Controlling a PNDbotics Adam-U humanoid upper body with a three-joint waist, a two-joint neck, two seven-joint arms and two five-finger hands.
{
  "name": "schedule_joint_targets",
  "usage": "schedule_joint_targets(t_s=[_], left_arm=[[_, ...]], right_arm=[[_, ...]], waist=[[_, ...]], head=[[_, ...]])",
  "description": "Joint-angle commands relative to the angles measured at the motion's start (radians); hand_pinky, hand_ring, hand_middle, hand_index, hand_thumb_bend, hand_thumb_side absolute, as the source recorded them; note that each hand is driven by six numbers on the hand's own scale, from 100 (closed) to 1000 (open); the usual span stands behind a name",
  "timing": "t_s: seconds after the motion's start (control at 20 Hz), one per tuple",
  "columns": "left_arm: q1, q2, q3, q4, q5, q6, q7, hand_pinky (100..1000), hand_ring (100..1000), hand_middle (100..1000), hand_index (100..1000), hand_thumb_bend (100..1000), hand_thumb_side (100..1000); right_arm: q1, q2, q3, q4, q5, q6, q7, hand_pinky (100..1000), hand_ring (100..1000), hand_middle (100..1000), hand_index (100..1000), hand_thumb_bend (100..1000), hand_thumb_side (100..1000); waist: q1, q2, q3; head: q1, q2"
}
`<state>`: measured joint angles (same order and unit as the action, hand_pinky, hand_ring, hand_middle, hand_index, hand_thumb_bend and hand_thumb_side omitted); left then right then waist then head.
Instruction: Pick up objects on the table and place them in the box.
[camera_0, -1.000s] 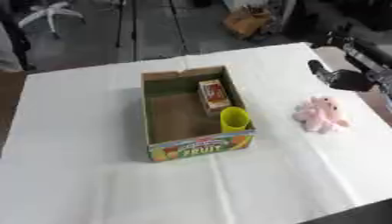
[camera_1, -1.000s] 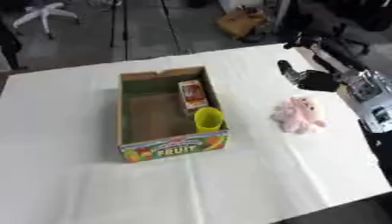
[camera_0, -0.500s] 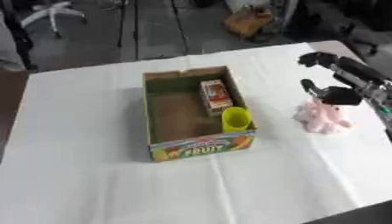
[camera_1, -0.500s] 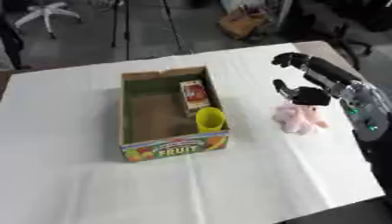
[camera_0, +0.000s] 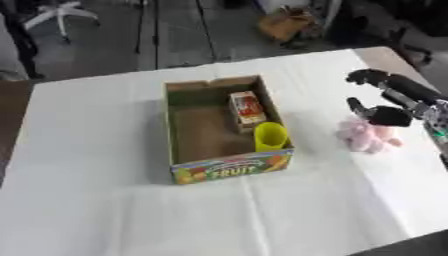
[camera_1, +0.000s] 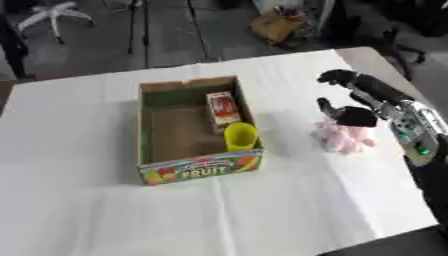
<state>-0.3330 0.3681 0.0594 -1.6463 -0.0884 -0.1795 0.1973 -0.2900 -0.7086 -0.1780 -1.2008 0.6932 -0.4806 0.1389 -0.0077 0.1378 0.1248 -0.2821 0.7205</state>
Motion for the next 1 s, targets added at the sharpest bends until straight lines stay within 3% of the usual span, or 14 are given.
schedule_joint_targets(t_s=[0.05,0.4,1.0], left_arm=[[-0.005,0.020,0.013,-0.013,0.002,-0.001,-0.003,746,747,729,851,570,941],[-0.004,0.019,0.016,-0.014,0.003,-0.002,-0.001,746,747,730,852,572,941],[0.000,0.018,0.019,-0.013,0.005,-0.003,0.001,748,747,729,852,573,943]], right_arm=[[-0.009,-0.030,-0.015,0.013,0.022,0.010,-0.016,899,861,921,943,209,733],[-0.005,-0.025,-0.016,0.027,0.066,0.083,-0.030,897,863,921,943,201,753],[0.004,-0.018,-0.020,0.033,0.095,0.115,-0.009,899,870,922,946,208,779]], waist=[[0.000,-0.010,0.000],[0.000,-0.010,0.000],[0.000,-0.008,0.001]], head=[[0.002,-0.004],[0.002,-0.004],[0.005,-0.001]])
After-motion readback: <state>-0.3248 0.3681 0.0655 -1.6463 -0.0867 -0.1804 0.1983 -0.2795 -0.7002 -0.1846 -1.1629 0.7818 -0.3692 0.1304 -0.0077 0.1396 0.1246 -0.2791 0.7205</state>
